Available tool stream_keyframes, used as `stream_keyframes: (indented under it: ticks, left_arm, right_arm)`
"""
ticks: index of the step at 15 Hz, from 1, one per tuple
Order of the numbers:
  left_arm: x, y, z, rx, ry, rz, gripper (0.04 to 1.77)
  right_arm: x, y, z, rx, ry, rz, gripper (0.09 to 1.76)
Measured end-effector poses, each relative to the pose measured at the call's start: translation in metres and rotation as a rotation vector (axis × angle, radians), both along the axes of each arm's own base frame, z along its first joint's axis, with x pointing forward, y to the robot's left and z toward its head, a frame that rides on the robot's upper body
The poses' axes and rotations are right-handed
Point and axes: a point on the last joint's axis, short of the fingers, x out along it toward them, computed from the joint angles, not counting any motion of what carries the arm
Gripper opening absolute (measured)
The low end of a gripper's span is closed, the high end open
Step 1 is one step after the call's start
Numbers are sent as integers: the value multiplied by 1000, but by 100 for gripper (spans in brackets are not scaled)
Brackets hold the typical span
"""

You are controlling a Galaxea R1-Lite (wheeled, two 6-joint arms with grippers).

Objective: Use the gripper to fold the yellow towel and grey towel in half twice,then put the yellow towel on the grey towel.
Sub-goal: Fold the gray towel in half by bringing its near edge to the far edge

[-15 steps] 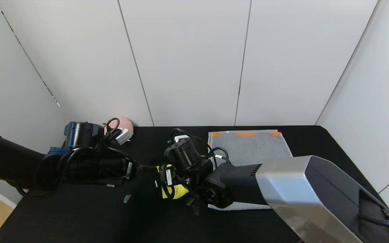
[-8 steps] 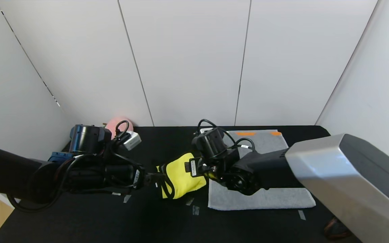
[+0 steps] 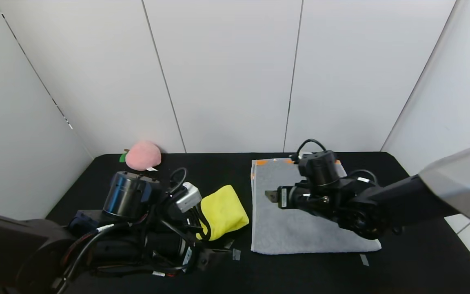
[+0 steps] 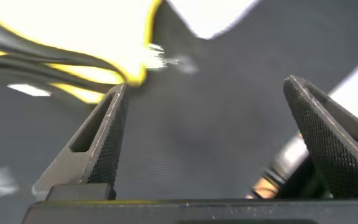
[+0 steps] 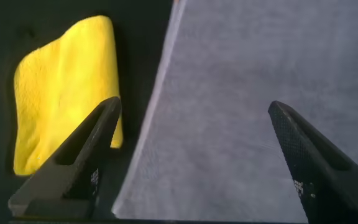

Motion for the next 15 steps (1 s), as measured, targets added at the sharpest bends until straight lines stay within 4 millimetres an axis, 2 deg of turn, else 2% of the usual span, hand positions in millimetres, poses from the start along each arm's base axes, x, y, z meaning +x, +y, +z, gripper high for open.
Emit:
stream_keyframes:
  ticks: [4, 5, 7, 9, 12, 15]
  left_arm:
    - [-22, -24, -6, -10, 58, -87, 172]
    - [-24, -29, -7, -11, 61, -103, 172]
    - [-26, -33, -9, -9, 65, -119, 172]
    - [-23, -40, -9, -25, 35, -133, 172]
    - [-12, -59, -18, -30, 22, -159, 172]
    - [1, -73, -23, -38, 35, -153, 172]
  right_arm:
    - [-10, -78, 14, 89, -3, -34, 171]
    - [-13, -93, 16, 103, 2, -43, 171]
    - [-18, -104, 21, 108, -6, -62, 171]
    - [-21, -118, 23, 134, -13, -41, 171]
    - [-35, -179, 10, 126, -4, -74, 171]
    - [-51, -218, 5, 161, -20, -92, 171]
